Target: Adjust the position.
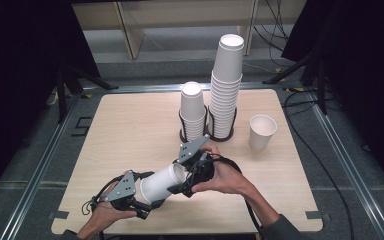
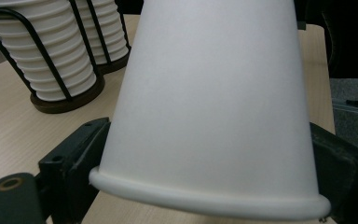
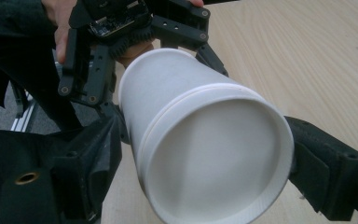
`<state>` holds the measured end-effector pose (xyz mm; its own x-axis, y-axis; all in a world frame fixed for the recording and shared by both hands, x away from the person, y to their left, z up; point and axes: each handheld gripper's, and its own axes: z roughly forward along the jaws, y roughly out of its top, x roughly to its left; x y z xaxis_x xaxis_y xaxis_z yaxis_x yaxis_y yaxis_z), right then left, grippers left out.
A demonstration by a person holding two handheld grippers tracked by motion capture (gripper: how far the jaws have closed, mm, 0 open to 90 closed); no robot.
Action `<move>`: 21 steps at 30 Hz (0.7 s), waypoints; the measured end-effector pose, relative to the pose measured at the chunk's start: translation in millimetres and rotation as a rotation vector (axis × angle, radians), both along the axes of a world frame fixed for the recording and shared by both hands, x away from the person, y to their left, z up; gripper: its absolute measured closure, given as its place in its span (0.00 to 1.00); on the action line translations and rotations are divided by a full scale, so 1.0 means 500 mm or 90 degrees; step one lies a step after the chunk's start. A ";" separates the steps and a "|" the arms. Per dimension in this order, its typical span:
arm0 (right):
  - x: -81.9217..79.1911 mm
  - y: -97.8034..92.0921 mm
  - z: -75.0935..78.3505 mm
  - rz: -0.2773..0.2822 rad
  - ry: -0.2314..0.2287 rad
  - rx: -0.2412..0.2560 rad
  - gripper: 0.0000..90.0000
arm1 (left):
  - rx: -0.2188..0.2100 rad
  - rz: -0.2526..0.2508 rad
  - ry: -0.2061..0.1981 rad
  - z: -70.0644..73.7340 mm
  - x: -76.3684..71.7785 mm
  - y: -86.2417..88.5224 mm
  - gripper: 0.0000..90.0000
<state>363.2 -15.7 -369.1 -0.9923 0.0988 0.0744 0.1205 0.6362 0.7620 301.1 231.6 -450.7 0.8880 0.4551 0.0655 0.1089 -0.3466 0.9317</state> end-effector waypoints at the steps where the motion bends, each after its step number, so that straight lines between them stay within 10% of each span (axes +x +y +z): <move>1: 0.000 0.002 -0.001 0.002 -0.002 -0.003 0.18 | 0.004 -0.002 -0.002 0.000 0.000 0.000 0.11; 21: -0.002 0.015 -0.022 0.032 0.055 -0.014 0.24 | 0.013 -0.024 -0.004 -0.007 -0.003 -0.005 0.08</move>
